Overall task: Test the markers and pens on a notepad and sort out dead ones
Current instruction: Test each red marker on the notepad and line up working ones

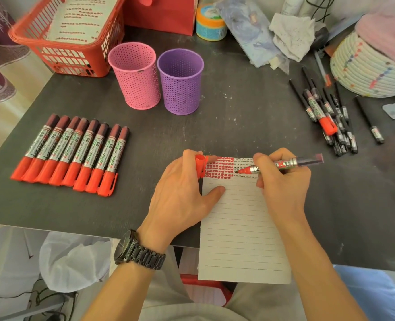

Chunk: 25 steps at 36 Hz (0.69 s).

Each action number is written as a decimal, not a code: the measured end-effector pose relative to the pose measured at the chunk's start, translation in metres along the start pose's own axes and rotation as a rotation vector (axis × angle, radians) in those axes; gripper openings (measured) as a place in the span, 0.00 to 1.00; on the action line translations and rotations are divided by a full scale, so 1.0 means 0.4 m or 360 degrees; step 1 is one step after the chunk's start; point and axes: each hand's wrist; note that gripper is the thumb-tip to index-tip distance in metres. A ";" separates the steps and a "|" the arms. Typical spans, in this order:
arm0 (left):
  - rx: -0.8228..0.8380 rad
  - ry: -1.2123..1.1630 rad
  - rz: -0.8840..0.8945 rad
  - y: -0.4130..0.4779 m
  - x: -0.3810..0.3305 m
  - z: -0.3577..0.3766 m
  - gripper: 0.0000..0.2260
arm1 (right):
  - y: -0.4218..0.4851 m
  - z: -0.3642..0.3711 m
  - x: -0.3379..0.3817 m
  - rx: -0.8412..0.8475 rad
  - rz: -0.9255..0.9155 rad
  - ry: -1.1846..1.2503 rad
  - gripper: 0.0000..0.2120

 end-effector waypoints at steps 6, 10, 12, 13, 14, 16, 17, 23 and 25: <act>0.0046 -0.0019 -0.0017 -0.004 -0.005 -0.004 0.27 | -0.002 -0.010 0.020 -0.0002 0.0146 0.0284 0.17; 0.0079 -0.0042 0.0013 -0.002 -0.007 -0.008 0.25 | -0.010 -0.024 0.037 0.0038 0.0157 0.0366 0.15; 0.0072 -0.0102 0.0032 -0.002 -0.010 -0.015 0.23 | -0.024 -0.035 0.050 0.0058 0.0137 0.0385 0.13; 0.0051 -0.0162 0.0039 -0.002 -0.012 -0.019 0.20 | -0.033 -0.041 0.058 0.0077 0.0147 0.0417 0.12; 0.0018 -0.0242 0.0040 -0.002 -0.014 -0.023 0.17 | -0.043 -0.046 0.065 0.0104 0.0184 0.0485 0.11; -0.0083 -0.0437 0.0012 -0.006 -0.018 -0.033 0.13 | -0.067 -0.059 0.073 0.0175 0.0296 0.0689 0.12; -0.0143 -0.0518 -0.0009 -0.007 -0.018 -0.037 0.11 | -0.079 -0.067 0.074 0.0212 0.0350 0.0780 0.14; -0.0165 -0.0799 -0.0193 -0.036 -0.006 -0.063 0.06 | -0.160 -0.115 0.072 0.0359 0.0634 0.1063 0.21; -0.0114 -0.0848 -0.0233 -0.058 0.001 -0.067 0.03 | -0.179 -0.122 0.074 0.0303 0.0678 0.1055 0.15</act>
Point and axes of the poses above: each hand's wrist, its own y-axis towards the middle knuckle, its own z-axis out of the palm, x = y × z
